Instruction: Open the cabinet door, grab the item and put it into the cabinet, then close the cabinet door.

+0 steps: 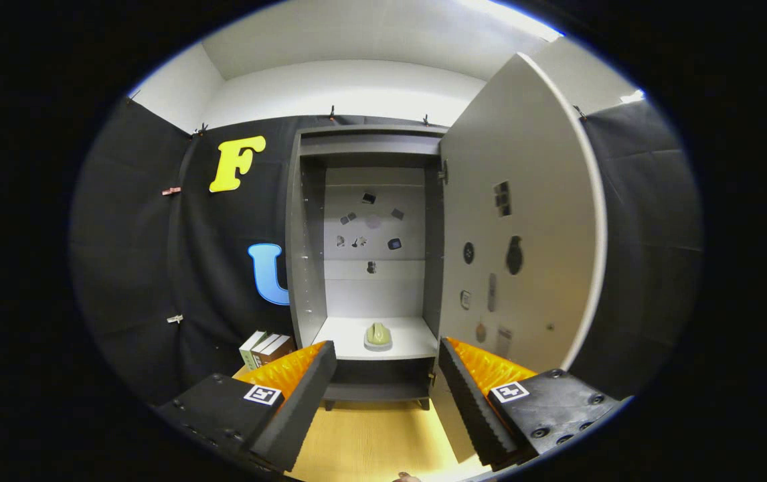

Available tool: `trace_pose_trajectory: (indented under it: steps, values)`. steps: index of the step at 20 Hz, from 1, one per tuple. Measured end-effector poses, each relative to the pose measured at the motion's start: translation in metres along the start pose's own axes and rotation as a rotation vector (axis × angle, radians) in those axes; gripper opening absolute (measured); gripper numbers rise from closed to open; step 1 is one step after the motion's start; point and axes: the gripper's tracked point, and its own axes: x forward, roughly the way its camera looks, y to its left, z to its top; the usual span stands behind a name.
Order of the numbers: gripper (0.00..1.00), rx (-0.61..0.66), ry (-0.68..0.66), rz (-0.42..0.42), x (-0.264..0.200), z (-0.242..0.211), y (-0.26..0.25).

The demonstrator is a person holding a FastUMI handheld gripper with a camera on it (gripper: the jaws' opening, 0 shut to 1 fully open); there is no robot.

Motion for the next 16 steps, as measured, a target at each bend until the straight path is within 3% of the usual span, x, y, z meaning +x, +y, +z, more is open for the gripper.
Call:
trace_pose_trajectory:
  steps: [6, 12, 16]
  values:
    - [0.97, 0.019, -0.016, -0.073, -0.053, 0.003, -0.076]
    - [0.97, 0.060, -0.022, -0.165, -0.068, -0.001, -0.168]
    - [0.97, 0.060, 0.017, -0.116, -0.046, -0.019, -0.198]
